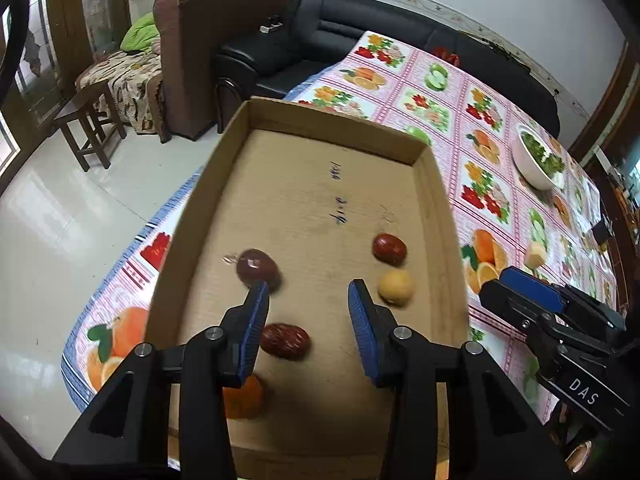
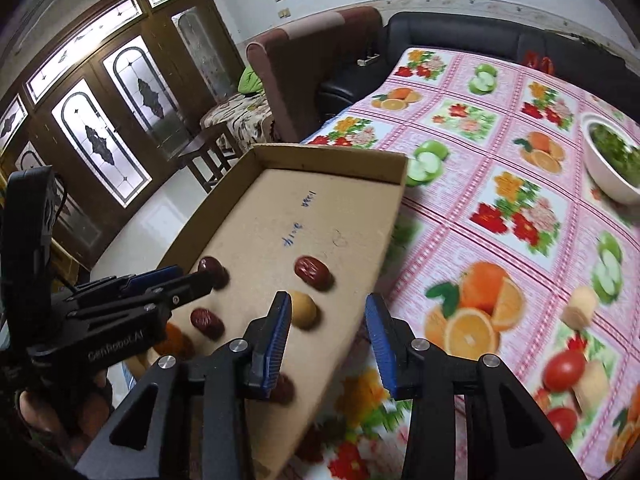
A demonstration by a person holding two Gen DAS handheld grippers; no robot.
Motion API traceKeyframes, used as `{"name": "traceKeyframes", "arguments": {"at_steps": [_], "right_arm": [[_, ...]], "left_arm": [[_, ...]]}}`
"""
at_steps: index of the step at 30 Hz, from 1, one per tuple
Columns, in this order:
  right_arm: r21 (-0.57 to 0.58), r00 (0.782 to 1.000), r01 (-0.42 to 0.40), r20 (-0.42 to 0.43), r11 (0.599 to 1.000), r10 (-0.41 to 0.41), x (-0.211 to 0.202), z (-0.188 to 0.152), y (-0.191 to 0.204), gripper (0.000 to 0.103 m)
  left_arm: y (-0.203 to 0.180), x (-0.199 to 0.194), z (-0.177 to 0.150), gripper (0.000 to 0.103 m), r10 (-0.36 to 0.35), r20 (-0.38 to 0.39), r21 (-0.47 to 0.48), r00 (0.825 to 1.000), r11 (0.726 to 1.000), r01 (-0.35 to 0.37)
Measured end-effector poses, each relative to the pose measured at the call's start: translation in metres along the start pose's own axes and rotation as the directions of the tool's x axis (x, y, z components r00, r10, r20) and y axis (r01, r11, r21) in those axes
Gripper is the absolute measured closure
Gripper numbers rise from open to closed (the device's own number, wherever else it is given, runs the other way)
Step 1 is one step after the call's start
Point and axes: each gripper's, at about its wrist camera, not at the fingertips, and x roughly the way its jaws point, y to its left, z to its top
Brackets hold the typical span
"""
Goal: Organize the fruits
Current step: 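Move both open tools back over the remaining fruit on the table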
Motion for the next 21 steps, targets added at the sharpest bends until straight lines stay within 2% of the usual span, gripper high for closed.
{"name": "traceKeyframes", "arguments": {"at_steps": [7,13,14,21], "right_arm": [[0.056,1.000,0.015,0.016,0.998,-0.016,-0.025,-0.022,-0.023,0.061],[0.119,0.999,0.030,0.032,0.992,-0.034,-0.045,-0.044,-0.045,0.061],[0.134,0.999,0.032,0.034,0.990,-0.037,-0.049,-0.048,-0.049,0.061],[0.224,0.995,0.080,0.035,0.971,-0.090,-0.074,-0.079,-0.085,0.061]], "left_arm": [[-0.015,-0.007,-0.009,0.064,-0.021,-0.008,0.018,1.000,1.000,0.022],[-0.033,-0.013,-0.021,0.062,-0.078,-0.026,0.026,0.997,0.997,0.079],[-0.039,-0.014,-0.024,0.058,-0.090,-0.030,0.036,0.995,0.995,0.091],[-0.076,-0.016,-0.036,0.058,-0.136,-0.057,0.107,0.989,0.984,0.142]]}}
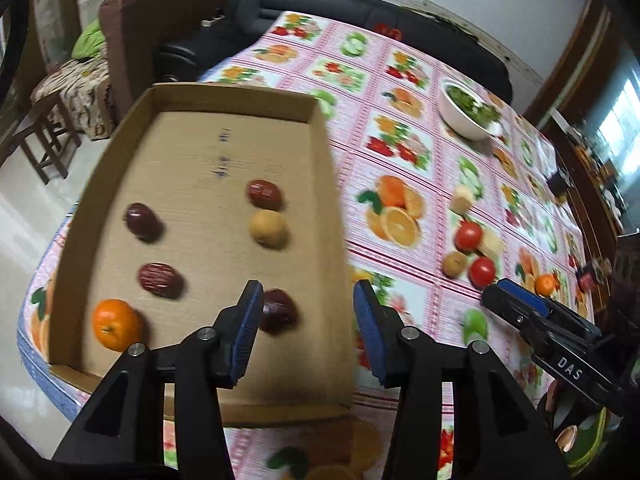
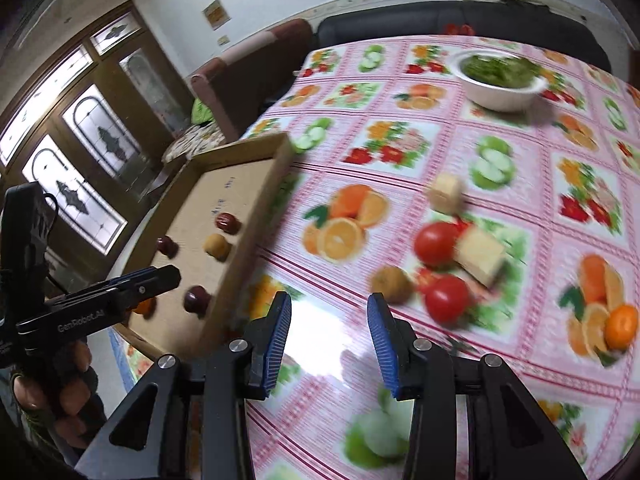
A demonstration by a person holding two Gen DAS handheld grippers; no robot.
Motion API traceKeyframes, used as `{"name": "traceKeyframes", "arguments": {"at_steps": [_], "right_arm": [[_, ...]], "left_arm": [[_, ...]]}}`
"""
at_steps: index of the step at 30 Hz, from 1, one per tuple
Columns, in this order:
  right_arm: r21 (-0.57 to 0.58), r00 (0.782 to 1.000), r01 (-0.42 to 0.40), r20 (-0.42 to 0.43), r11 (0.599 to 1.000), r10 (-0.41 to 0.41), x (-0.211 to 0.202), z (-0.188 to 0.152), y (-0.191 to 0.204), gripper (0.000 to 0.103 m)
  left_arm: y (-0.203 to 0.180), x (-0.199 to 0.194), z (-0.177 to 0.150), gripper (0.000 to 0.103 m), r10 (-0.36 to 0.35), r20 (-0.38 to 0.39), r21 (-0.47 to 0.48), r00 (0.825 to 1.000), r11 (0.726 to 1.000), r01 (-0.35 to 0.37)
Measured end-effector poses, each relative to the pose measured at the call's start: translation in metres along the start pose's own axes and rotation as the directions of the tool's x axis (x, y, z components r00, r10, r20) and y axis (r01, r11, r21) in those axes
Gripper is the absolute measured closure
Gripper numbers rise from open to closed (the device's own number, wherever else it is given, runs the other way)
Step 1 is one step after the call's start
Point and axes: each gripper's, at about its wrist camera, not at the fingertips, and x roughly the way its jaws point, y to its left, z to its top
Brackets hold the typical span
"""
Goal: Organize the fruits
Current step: 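Move both open tools back over the remaining fruit on the table, then grasp the tan round fruit with the left tool while the right tool grasps the cream cube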
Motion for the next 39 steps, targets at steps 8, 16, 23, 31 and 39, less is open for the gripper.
{"name": "traceKeyframes", "arguments": {"at_steps": [8,16,23,31,39], "right_arm": [[0.082,0.998,0.064,0.015,0.995,-0.066,-0.022,-0.019,-0.042,0.061],[0.118,0.995,0.091,0.021,0.989,-0.094,-0.032,-0.030,-0.062,0.061],[0.129,0.995,0.096,0.025,0.987,-0.100,-0.033,-0.033,-0.067,0.061],[0.134,0.994,0.106,0.025,0.985,-0.110,-0.025,-0.024,-0.073,0.060],[0.123,0.990,0.127,0.041,0.984,-0.133,-0.012,0.002,-0.078,0.060]], "left_arm": [[-0.036,0.004,-0.012,0.058,-0.038,-0.031,0.063,0.999,0.997,0.040],[-0.061,0.008,-0.021,0.058,-0.053,-0.051,0.112,0.997,0.992,0.059],[-0.074,0.014,-0.024,0.058,-0.059,-0.063,0.138,0.996,0.988,0.067],[-0.090,0.027,-0.020,0.058,-0.062,-0.073,0.167,0.995,0.983,0.073],[-0.109,0.053,-0.006,0.058,-0.072,-0.095,0.186,0.993,0.978,0.089]]}}
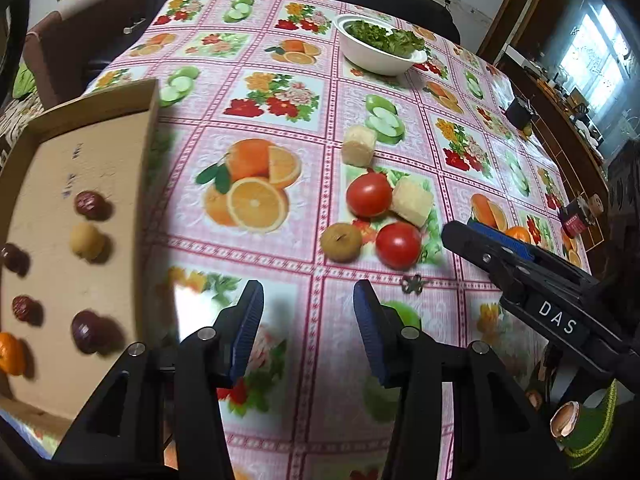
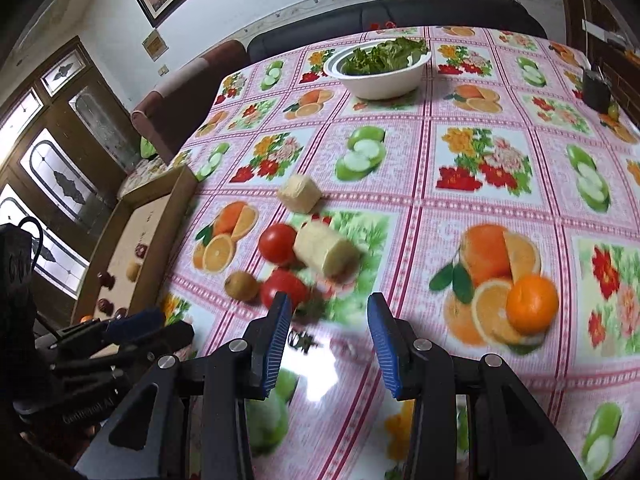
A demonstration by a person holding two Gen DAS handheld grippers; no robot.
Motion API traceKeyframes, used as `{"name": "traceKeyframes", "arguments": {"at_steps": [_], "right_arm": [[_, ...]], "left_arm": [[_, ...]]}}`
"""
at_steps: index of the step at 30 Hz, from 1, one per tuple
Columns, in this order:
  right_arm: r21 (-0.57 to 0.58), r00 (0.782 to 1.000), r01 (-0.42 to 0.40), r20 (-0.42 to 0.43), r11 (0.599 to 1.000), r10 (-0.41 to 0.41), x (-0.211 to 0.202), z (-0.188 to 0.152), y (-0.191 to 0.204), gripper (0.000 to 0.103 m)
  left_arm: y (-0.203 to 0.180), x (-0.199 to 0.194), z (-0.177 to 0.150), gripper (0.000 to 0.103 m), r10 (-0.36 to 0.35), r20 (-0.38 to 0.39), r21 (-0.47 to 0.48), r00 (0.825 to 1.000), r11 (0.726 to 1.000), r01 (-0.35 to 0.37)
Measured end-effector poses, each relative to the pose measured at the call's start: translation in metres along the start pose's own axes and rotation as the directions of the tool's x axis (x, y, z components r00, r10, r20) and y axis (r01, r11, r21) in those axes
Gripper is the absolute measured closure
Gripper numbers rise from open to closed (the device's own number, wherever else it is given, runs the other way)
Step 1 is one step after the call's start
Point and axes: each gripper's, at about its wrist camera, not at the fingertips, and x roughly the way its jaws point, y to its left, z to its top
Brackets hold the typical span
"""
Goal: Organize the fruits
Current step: 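Grasp the tan round fruit with the left tool while the right tool grasps the cream cube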
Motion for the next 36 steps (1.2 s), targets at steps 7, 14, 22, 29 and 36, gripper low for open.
{"name": "traceKeyframes", "arguments": {"at_steps": [7,14,22,29,36], "right_arm": [[-0.003,1.000,-0.018,-0.014,1.000,0.018,0.020,0.019,0.000,0.060],[-0.018,0.999,-0.019,-0.045,1.000,0.018,0.042,0.030,0.004,0.060],[-0.023,0.998,-0.015,-0.059,1.000,0.014,0.052,0.033,0.000,0.061],[-0.043,1.000,-0.001,-0.030,0.999,0.000,0.040,0.032,0.004,0.077],[-0.026,1.000,-0.005,-0.021,1.000,0.005,0.028,0.034,0.002,0.075]], "left_arm": [[-0.005,0.024,0.013,0.058,-0.015,-0.027,-0.009,1.000,1.000,0.014],[-0.005,0.038,0.021,0.058,-0.021,-0.030,-0.008,0.999,1.000,0.021],[-0.012,0.042,0.025,0.071,-0.037,0.000,0.035,0.999,0.999,0.037],[-0.005,0.035,0.018,0.081,-0.038,0.005,0.034,0.999,0.999,0.038],[0.001,0.023,0.010,0.081,-0.031,0.014,0.025,0.999,0.999,0.031]]}}
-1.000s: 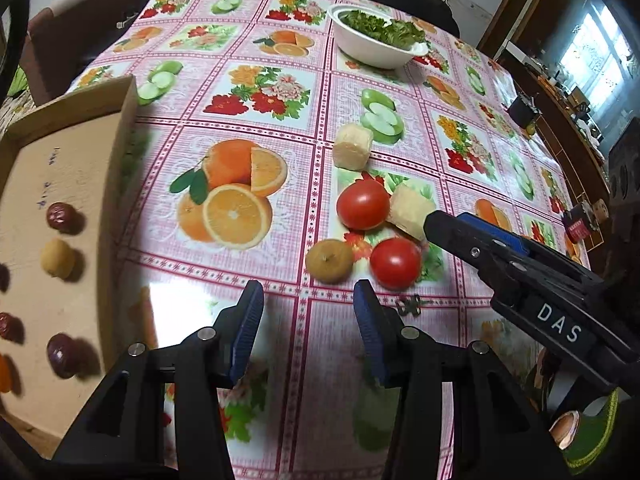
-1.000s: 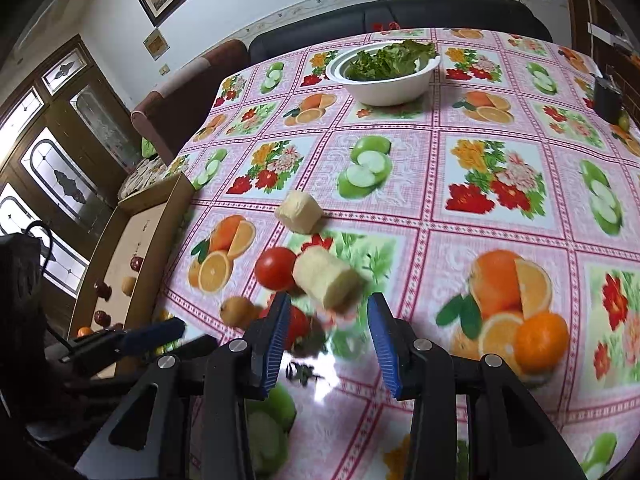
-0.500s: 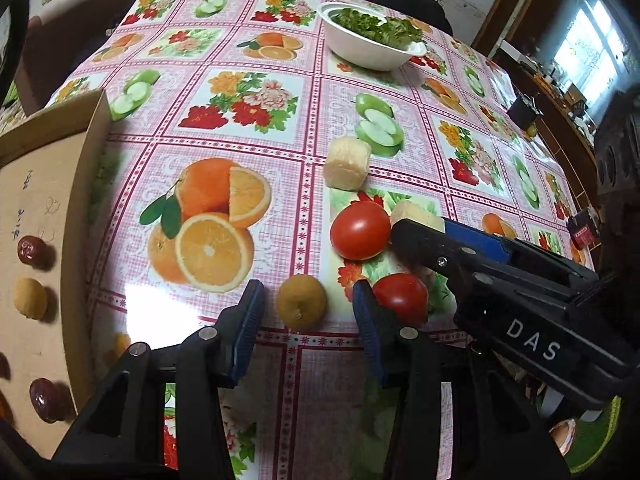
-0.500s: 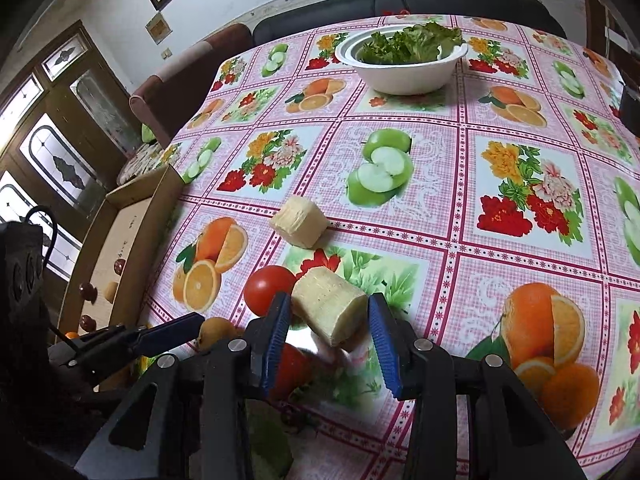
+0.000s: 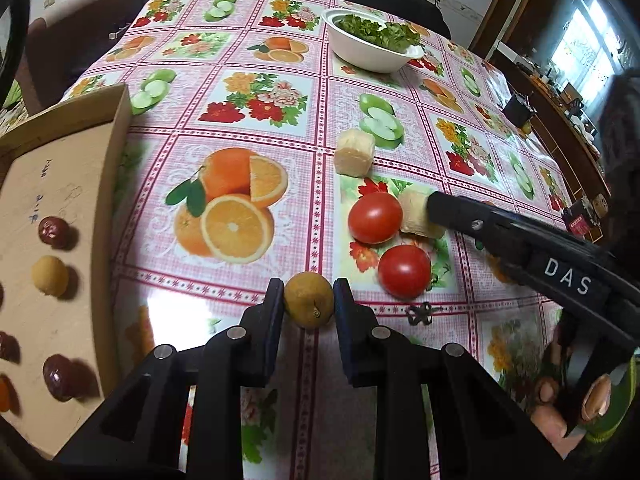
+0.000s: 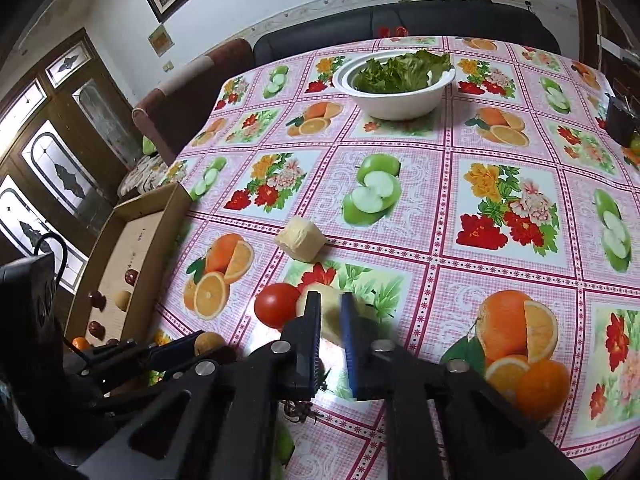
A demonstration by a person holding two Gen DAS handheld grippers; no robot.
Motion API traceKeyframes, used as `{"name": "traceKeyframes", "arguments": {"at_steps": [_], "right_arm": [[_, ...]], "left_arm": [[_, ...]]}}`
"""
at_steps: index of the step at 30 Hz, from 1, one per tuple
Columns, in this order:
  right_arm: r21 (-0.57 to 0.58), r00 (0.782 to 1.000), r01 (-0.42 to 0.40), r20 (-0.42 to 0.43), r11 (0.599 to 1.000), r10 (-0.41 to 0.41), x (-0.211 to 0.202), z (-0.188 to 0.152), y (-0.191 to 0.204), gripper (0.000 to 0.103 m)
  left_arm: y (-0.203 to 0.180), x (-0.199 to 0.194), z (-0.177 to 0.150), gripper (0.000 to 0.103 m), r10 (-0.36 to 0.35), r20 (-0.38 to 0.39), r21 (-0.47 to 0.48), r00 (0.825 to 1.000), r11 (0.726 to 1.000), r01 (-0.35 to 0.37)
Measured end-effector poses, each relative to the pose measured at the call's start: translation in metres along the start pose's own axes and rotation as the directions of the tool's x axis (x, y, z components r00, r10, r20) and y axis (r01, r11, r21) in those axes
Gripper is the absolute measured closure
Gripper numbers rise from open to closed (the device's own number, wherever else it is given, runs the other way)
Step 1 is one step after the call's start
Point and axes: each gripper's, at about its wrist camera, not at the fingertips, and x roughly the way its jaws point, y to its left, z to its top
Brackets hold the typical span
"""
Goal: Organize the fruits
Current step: 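Grasp the tan round fruit with the left tool while the right tool grasps the cream cube, then carry the tan fruit with the left tool while the right tool carries the cube over the tray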
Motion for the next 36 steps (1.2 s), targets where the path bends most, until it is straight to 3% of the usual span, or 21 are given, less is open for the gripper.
{"name": "traceKeyframes", "arguments": {"at_steps": [1,5,10,14,16,25,36], "right_arm": [[0.018,1.000,-0.005,-0.012,1.000,0.006,0.003,0.000,-0.001,0.060],[0.000,0.998,0.064,-0.020,0.998,-0.064,0.013,-0.004,0.001,0.058],[0.002,0.999,0.043,-0.022,0.999,-0.043,0.018,-0.004,0.003,0.056],[0.003,0.999,0.032,-0.018,0.999,-0.032,0.023,-0.001,0.008,0.057],[0.013,1.000,0.008,-0.027,1.000,-0.007,0.023,-0.001,0.006,0.068],[-0.002,1.000,0.010,0.018,1.000,-0.010,-0.009,-0.016,0.013,0.069],[-0.053,0.996,-0.040,0.078,0.998,0.044,-0.048,-0.015,0.045,0.069]], "left_arm": [[0.001,-0.001,-0.001,0.081,0.000,0.000,-0.003,1.000,1.000,0.000],[0.006,-0.005,-0.005,0.081,0.001,0.001,-0.016,1.000,1.000,-0.001],[0.008,-0.006,-0.007,0.081,-0.004,0.002,-0.021,1.000,1.000,0.005],[0.007,-0.010,-0.007,0.081,-0.011,0.013,-0.015,1.000,1.000,0.011],[0.008,-0.014,-0.008,0.081,-0.016,0.019,-0.014,1.000,1.000,0.016],[0.015,-0.032,-0.013,0.081,-0.016,0.049,-0.014,0.999,1.000,0.016],[0.028,-0.063,-0.023,0.081,0.023,0.095,-0.026,0.995,0.999,-0.021]]}}
